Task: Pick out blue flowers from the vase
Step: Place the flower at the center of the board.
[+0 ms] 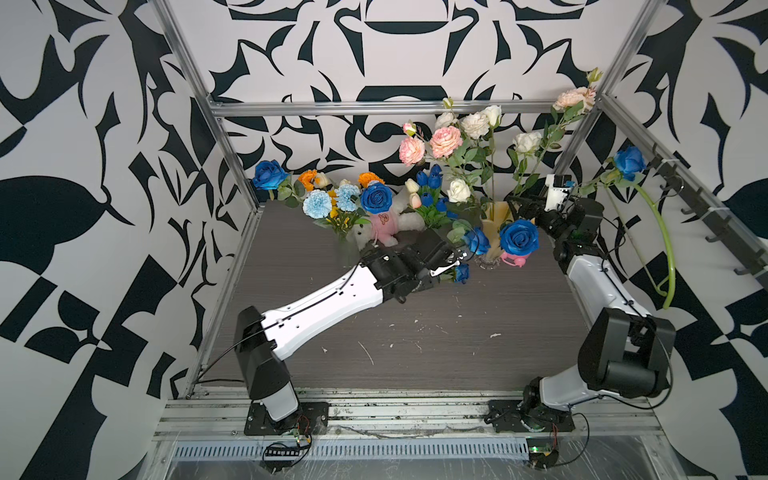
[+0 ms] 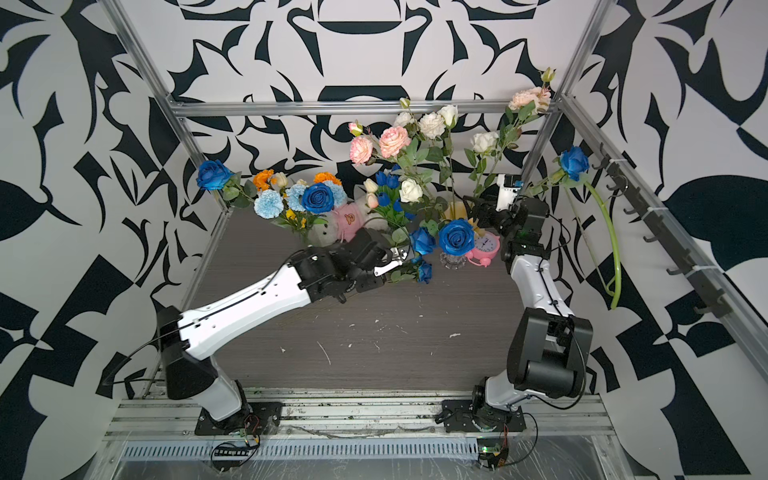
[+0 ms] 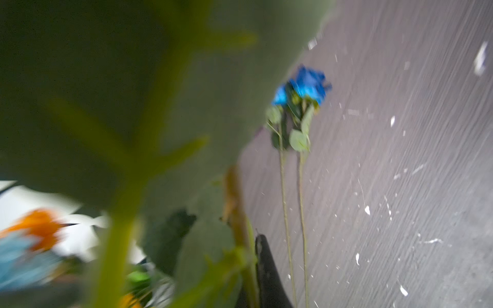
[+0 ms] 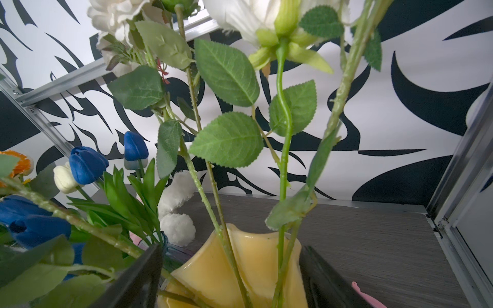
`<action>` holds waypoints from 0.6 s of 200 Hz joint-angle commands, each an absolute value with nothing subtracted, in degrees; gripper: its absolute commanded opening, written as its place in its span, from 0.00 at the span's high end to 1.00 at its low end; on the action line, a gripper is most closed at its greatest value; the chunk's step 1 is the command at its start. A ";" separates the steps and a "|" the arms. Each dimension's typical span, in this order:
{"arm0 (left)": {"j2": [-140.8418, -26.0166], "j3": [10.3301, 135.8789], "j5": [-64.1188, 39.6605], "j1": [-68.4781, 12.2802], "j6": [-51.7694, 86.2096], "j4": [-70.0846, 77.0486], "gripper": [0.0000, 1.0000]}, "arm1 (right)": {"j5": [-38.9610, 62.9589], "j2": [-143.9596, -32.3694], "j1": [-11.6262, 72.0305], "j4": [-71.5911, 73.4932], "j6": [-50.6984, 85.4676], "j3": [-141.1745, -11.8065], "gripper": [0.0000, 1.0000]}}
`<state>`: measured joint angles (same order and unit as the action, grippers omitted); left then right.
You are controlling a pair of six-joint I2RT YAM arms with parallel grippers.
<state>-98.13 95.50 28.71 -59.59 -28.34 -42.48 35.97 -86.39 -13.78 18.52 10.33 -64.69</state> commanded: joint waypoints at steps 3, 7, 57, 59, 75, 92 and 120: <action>-101.05 92.19 28.51 -56.28 -28.02 -37.22 1.00 | 36.12 -83.50 -13.62 19.79 9.85 -66.73 0.20; -101.82 91.54 28.25 -55.83 -28.06 -36.31 1.00 | 36.20 -83.57 -13.62 19.82 9.87 -66.71 0.20; -112.56 91.01 26.68 -53.70 -29.08 -28.00 1.00 | 36.41 -84.71 -13.54 19.78 10.21 -67.24 0.20; -112.89 91.11 26.60 -53.70 -29.07 -27.79 1.00 | 36.39 -84.72 -13.49 19.78 10.15 -67.24 0.20; -114.86 91.54 25.94 -53.70 -29.67 -25.21 1.00 | 36.13 -84.82 -13.32 19.47 9.73 -67.25 0.20; -116.79 92.05 25.76 -53.61 -30.59 -22.71 1.00 | 35.94 -84.96 -13.21 18.80 9.23 -67.48 0.20; -120.57 94.72 25.54 -53.14 -31.20 -22.16 0.94 | 35.86 -84.73 -13.08 18.32 8.79 -67.44 0.20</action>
<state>-117.99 91.20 26.98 -53.52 -30.35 -25.91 35.92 -86.39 -13.52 17.32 10.00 -64.77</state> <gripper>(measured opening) 0.059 0.801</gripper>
